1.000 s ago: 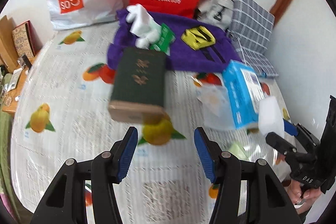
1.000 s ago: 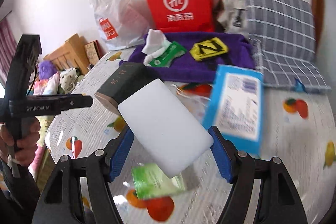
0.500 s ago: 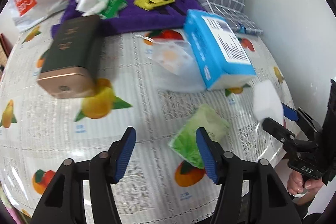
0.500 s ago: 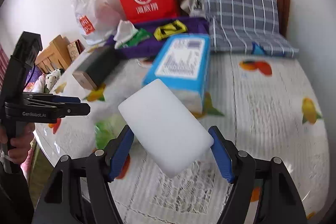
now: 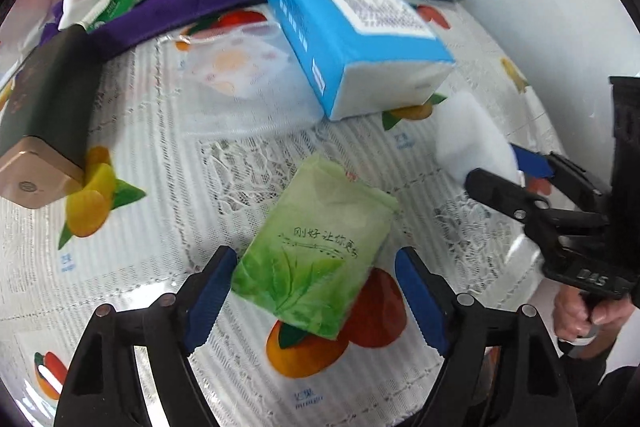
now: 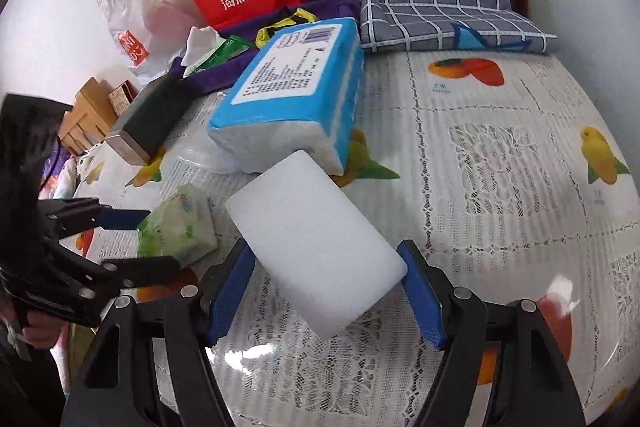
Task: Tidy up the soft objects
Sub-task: 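Grasp the green tissue pack with the left gripper while the right gripper lifts the white sponge, then carry the white sponge with the right gripper while the left gripper carries the green tissue pack to the towel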
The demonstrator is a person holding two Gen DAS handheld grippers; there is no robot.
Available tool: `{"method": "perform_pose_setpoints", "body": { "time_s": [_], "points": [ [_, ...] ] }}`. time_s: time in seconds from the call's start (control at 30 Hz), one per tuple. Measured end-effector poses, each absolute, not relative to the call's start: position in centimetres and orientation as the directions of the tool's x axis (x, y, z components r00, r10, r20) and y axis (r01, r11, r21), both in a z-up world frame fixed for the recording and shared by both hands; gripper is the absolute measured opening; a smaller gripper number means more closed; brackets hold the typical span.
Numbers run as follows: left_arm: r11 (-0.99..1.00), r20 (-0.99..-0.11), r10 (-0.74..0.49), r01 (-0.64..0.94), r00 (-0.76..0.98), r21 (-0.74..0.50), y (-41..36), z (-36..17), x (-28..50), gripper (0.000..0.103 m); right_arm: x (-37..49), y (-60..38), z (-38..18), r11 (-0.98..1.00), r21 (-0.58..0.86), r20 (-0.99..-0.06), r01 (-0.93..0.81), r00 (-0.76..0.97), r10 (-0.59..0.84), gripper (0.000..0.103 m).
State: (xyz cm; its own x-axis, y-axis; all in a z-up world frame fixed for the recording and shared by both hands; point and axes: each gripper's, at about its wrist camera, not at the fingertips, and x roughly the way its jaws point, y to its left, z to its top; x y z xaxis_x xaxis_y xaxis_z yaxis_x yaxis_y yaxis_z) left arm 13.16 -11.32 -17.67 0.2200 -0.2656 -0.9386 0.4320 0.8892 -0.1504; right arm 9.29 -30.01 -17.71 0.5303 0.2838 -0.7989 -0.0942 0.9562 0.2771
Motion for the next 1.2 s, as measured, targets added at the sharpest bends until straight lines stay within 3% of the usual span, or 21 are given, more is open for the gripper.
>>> {"method": "perform_pose_setpoints", "body": {
  "time_s": [0.2,0.27,0.37,0.8,0.97,1.2],
  "points": [
    [0.896,-0.923,-0.270,0.423,0.274,-0.136,-11.1,-17.5,13.3,0.078,9.4,-29.7,-17.9,0.955,0.277,-0.800,-0.107,0.525,0.291,0.073],
    [0.900,-0.919,-0.269,0.416,0.288,-0.133,-10.7,-17.4,13.2,0.068,9.5,-29.2,-18.2,0.955,0.275,-0.803,-0.113,0.519,0.293,0.073],
    [0.909,-0.915,-0.272,0.391,0.299,-0.143,-9.5,-17.2,13.2,0.066,9.5,-28.4,-18.4,0.957,0.262,-0.808,-0.126,0.514,0.288,0.074],
    [0.957,-0.900,-0.268,0.204,0.344,-0.207,-1.6,-17.2,12.7,0.064,9.3,-24.7,-18.6,0.953,0.247,-0.819,-0.178,0.488,0.303,0.074],
    [0.937,-0.873,-0.350,0.113,0.341,-0.332,2.2,-17.3,12.7,0.064,9.0,-24.1,-18.0,0.943,0.281,-0.818,-0.180,0.468,0.333,0.072],
    [0.942,-0.864,-0.326,0.049,0.385,-0.333,5.1,-16.1,12.4,0.064,8.8,-24.0,-15.7,0.950,0.261,-0.805,-0.171,0.504,0.312,0.072]
  ]
}}
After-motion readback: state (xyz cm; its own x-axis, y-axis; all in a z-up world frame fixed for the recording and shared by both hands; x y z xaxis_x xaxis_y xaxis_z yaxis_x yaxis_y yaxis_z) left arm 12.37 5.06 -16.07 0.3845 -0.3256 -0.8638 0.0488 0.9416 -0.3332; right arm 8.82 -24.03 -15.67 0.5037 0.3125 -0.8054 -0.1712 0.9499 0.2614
